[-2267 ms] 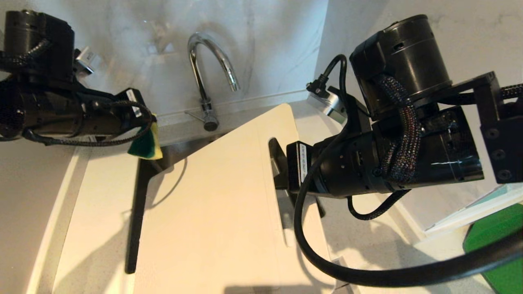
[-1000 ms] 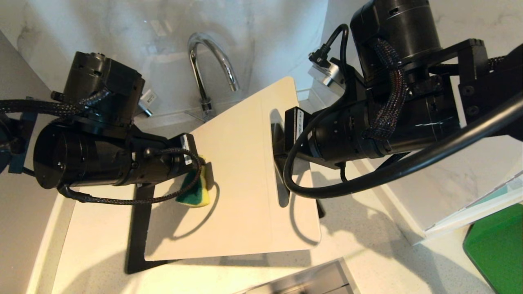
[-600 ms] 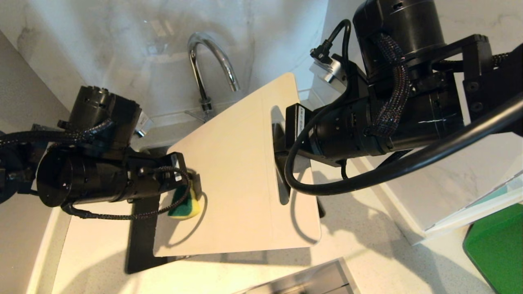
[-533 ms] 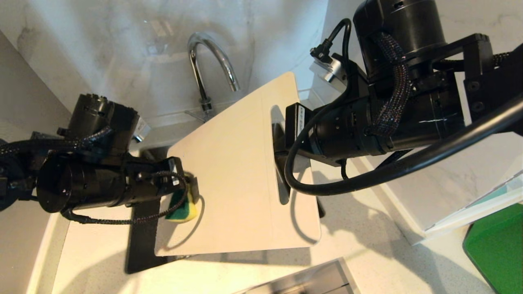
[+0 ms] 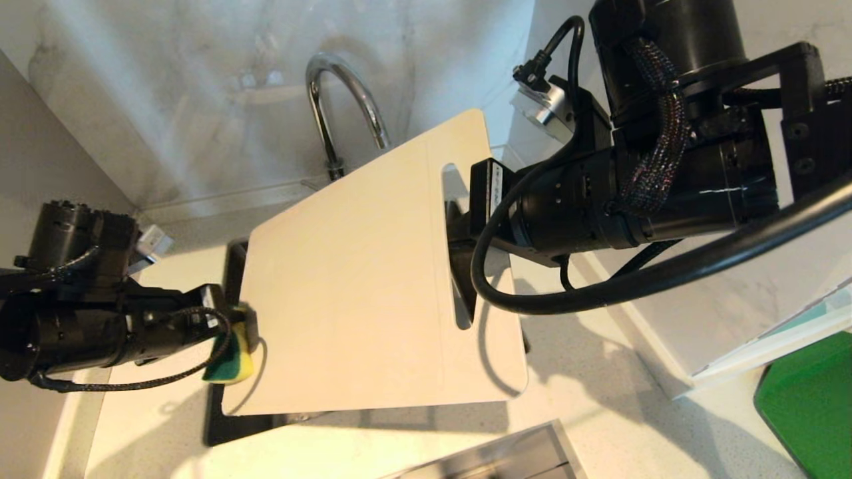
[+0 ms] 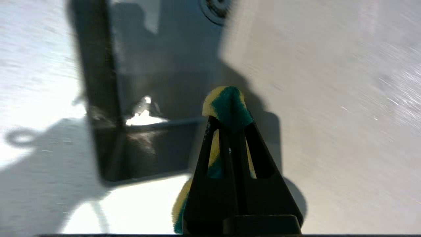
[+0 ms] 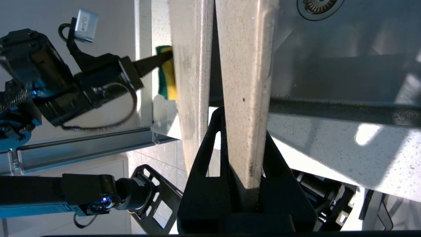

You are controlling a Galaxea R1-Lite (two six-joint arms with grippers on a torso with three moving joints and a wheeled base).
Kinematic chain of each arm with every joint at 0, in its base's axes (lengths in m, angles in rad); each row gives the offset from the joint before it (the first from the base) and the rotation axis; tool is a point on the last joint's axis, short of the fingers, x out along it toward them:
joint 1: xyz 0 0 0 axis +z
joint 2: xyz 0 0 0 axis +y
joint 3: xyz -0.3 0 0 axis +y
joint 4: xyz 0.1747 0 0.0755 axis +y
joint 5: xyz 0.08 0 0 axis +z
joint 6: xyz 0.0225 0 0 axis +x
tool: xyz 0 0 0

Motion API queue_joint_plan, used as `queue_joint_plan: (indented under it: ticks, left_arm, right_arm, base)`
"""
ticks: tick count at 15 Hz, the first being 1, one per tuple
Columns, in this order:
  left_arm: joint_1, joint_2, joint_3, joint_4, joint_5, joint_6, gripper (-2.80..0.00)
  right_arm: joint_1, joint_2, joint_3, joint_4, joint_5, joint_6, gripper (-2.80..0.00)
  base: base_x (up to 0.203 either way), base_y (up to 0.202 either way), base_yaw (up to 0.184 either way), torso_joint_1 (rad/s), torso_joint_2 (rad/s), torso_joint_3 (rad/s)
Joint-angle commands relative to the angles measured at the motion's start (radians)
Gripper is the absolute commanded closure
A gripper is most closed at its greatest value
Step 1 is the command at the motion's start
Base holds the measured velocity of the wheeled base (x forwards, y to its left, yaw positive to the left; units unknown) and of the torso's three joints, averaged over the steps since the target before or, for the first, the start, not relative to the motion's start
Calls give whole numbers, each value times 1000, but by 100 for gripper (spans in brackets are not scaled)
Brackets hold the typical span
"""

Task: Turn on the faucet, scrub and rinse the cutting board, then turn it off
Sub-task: Scrub the cutting board underwater

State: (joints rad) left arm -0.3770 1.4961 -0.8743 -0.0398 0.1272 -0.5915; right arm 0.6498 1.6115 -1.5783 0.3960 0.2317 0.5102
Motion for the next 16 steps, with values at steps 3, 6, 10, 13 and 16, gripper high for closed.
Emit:
queue_joint_plan:
  ticks: [3, 6, 10, 13, 16]
  left_arm:
    - [157, -68, -28, 3, -81, 54, 0]
    - [170, -90, -167, 71, -92, 61, 0]
    - [-2, -77, -455, 275, -86, 17, 0]
    - [-212, 53, -640, 359, 47, 1, 0]
    - [-346, 168, -711, 372, 119, -18, 0]
  right_arm:
    - [1, -8, 8, 7, 0, 2, 0]
    - [1, -1, 9, 7, -2, 2, 0]
    - [1, 16, 0, 6, 0, 1, 0]
    - [1, 21, -16, 7, 0, 1, 0]
    - [1, 18, -12, 11, 0, 1, 0]
  base:
    - [0, 0, 0, 0, 0, 0]
    - [0, 0, 0, 0, 0, 0]
    - [0, 0, 0, 0, 0, 0]
    - [0, 0, 0, 0, 0, 0]
    - [0, 0, 0, 0, 0, 0]
